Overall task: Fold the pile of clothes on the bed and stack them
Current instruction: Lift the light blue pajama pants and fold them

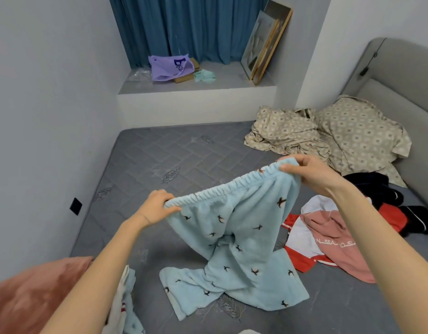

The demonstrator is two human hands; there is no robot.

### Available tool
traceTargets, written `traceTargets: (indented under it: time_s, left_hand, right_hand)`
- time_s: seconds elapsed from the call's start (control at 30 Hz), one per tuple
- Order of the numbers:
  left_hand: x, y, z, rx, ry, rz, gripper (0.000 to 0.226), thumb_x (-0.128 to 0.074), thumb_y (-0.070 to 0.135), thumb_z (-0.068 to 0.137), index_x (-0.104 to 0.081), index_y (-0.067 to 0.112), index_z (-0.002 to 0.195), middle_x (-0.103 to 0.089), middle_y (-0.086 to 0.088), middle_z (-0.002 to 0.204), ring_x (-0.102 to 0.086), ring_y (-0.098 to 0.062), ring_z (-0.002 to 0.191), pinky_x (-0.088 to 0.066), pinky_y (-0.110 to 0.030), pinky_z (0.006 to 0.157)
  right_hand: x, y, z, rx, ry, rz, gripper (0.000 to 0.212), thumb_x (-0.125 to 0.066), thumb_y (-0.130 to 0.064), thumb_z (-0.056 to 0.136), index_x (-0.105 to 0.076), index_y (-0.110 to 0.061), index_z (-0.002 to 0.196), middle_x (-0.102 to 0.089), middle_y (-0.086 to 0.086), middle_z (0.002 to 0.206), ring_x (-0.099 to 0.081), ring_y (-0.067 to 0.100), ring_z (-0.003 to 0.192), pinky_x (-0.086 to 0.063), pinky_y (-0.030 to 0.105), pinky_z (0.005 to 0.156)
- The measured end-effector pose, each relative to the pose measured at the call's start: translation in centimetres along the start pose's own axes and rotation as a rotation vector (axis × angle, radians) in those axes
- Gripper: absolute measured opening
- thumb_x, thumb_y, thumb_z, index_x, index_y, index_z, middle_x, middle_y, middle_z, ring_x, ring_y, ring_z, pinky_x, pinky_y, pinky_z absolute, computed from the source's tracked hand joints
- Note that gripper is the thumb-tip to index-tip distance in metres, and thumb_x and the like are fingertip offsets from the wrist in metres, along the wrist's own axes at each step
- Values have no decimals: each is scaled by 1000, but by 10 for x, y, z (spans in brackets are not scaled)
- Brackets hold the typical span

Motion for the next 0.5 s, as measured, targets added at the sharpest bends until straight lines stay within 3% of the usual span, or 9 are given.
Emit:
traceTargets:
  time_s: [0.07, 0.13, 0.23, 0.33, 0.37, 0.43, 0.5]
  left_hand:
    - [5, -7, 0, 52, -21, -11, 28, -64, 46, 79, -53, 22, 71, -50, 0, 88, -42, -17, 91, -30, -26, 76]
    - [5, -9, -2, 80, -125, -55, 24, -62, 25, 88, -44, 21, 72, -46, 3, 81, -43, -17, 82, -31, -27, 69]
    - [1, -12, -4, 154, -268, -93, 21, -57, 23, 91, -39, 18, 81, -42, 1, 75, -35, -14, 69, -29, -28, 63]
    - [0, -8, -4, 172, -280, -195, 17, -58, 20, 92, -41, 18, 89, -45, 0, 83, -38, -13, 74, -31, -28, 65]
    - [1, -5, -5, 180, -278, -235, 15, -59, 19, 92, -44, 17, 93, -49, 1, 88, -42, -13, 77, -34, -26, 67]
    - [6, 5, -8, 181, -277, -294, 17, -64, 20, 90, -53, 14, 101, -56, 2, 96, -51, -11, 86, -39, -20, 69]
    - [14, 11, -11, 195, -268, -336, 19, -68, 27, 87, -61, 14, 100, -63, 3, 97, -58, -12, 89, -43, -19, 72]
  right_hand:
    - [1, 6, 1, -48, -59, -180, 17, -72, -8, 82, -71, -13, 98, -74, 1, 88, -68, 13, 80, -53, 25, 71]
    - [-1, 16, 2, -83, -95, -402, 19, -77, -7, 78, -72, -12, 96, -72, 3, 88, -66, 13, 80, -51, 25, 71]
    - [-12, 40, 7, -141, -103, -729, 18, -76, -7, 77, -68, -17, 90, -66, 1, 87, -60, 16, 84, -44, 24, 69]
    - [-27, 67, 12, -267, -185, -986, 35, -68, -8, 81, -63, -11, 116, -62, 5, 112, -58, 21, 104, -41, 23, 78]
    - [-32, 71, 11, -291, -210, -1038, 31, -66, -9, 82, -64, -8, 112, -63, 7, 108, -58, 22, 100, -41, 24, 74]
    - [-34, 71, 9, -313, -216, -1111, 2, -64, -9, 81, -62, -8, 81, -60, 4, 80, -54, 20, 79, -37, 22, 56]
    - [-29, 66, 12, -310, -201, -1092, 24, -64, -9, 81, -49, -15, 64, -47, -1, 66, -45, 13, 63, -29, 20, 49]
Point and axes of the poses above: each hand's wrist, its own z-axis towards the middle knuckle, its own x-axis out of the back of the hand, y = z × x, the point moved 2 cm from there along z, towards the middle knuckle
